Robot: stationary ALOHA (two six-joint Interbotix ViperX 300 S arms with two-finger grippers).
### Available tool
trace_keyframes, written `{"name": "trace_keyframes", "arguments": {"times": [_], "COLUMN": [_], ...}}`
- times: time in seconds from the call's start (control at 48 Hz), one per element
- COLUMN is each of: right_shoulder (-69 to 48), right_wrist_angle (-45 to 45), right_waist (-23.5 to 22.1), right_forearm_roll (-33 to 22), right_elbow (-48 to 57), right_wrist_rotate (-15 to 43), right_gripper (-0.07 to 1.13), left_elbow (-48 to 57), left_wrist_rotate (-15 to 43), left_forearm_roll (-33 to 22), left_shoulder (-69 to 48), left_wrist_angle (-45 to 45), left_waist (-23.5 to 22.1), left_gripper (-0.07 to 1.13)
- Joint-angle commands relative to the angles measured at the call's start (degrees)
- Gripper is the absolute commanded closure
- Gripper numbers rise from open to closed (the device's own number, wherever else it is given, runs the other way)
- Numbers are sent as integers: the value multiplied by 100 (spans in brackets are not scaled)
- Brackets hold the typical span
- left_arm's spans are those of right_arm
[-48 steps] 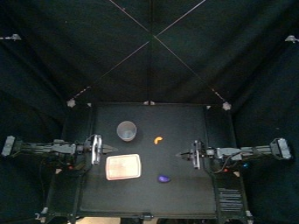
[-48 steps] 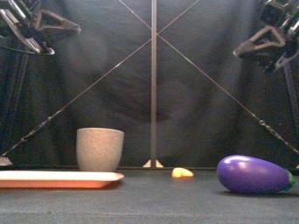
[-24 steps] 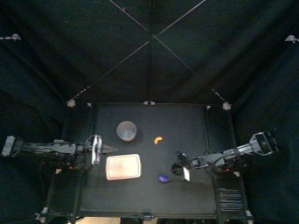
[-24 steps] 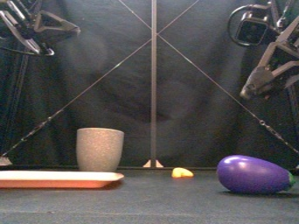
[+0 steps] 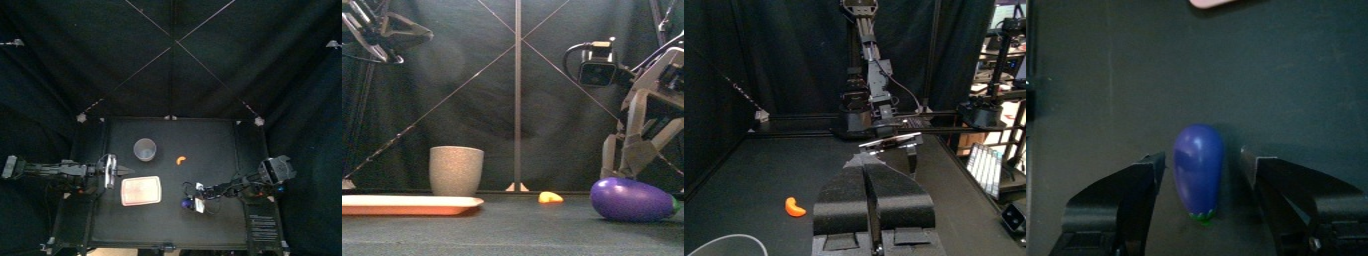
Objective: Pick the eggplant then place it in the grey bowl
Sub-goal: Pick the eggplant
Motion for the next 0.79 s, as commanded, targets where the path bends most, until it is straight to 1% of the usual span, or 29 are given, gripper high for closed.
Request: {"name": "trace_keyframes", "arguments": {"times": [0.021, 0.292, 0.521, 0.646, 0.792], "right_shoulder": [9, 202, 396, 466, 448], "right_wrist_angle": [132, 141, 132, 141, 132], "right_waist": [79, 141, 132, 114, 97], "right_forearm_roll": [18, 114, 202, 211, 167], "right_elbow": [-211, -246, -264, -281, -343], "right_wrist_rotate": [9, 9, 9, 9, -9], "right_gripper": [11, 11, 13, 22, 42], "left_elbow": [-70, -70, -70, -70, -70], "left_wrist_rotate": [9, 9, 9, 9, 9], "left_forearm_roll": [18, 9, 9, 9, 9], "left_shoulder": [18, 18, 18, 18, 18], "left_wrist_angle": [-26, -26, -26, -26, 0], "left_waist": [9, 9, 18, 18, 18], "left_gripper": [106, 106, 106, 106, 106]}}
